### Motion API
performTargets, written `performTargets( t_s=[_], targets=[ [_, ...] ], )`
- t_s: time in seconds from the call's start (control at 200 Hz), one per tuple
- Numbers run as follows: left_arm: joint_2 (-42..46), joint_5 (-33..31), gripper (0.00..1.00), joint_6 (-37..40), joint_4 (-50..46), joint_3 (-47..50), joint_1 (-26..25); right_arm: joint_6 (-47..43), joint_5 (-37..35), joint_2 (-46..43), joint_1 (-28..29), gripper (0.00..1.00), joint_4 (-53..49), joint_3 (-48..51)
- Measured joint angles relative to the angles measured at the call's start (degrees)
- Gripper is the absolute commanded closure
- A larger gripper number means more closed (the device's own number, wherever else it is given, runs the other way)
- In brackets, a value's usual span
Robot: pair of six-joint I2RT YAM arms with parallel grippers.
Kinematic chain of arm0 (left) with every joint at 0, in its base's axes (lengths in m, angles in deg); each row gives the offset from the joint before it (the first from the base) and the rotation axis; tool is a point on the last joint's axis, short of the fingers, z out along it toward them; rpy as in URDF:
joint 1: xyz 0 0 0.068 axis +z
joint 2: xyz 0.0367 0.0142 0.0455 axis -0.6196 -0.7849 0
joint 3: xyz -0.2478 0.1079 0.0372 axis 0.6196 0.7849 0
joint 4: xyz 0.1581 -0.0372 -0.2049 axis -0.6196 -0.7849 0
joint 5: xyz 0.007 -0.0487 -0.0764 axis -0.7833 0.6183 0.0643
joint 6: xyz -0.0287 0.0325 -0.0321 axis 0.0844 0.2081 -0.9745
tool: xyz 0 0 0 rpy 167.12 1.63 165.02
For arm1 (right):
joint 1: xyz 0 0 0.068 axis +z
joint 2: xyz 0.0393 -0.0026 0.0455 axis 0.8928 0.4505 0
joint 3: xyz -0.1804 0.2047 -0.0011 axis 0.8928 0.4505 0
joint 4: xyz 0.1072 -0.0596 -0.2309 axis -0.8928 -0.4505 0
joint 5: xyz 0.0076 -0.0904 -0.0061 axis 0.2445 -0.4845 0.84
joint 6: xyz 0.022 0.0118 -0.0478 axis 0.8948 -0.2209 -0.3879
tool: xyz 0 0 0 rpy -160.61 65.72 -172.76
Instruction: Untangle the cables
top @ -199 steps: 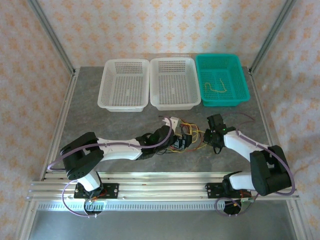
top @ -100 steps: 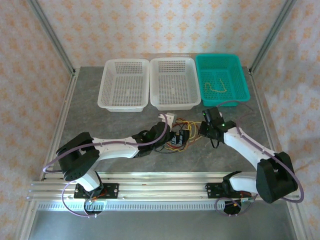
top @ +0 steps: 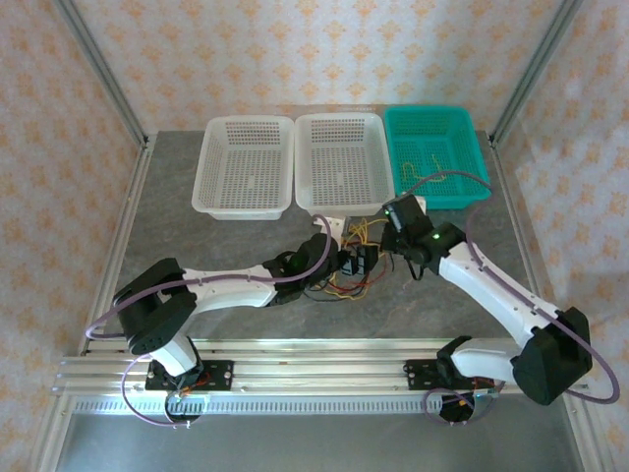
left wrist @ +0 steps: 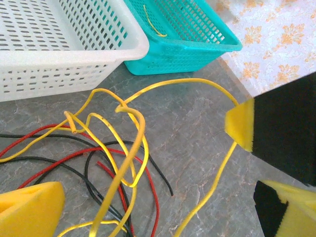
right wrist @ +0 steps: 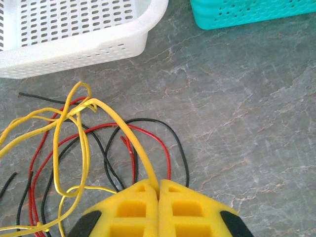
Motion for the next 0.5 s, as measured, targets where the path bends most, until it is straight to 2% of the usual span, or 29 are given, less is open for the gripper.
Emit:
performTargets(
  t_s=[0.22, 0.501],
  targets=[
    [-5.1, -2.2, 0.01, -1.6, -0.8, -4.6, 1.0, -0.9, 0.1, -2.6, 0.0, 1.0, 0.0, 0.0],
    [-10.6, -4.3, 0.03, -3.9, -6.2, -9.8, 3.1, -1.6, 0.0, -3.8, 0.0, 1.0, -0.1, 0.0]
  ],
)
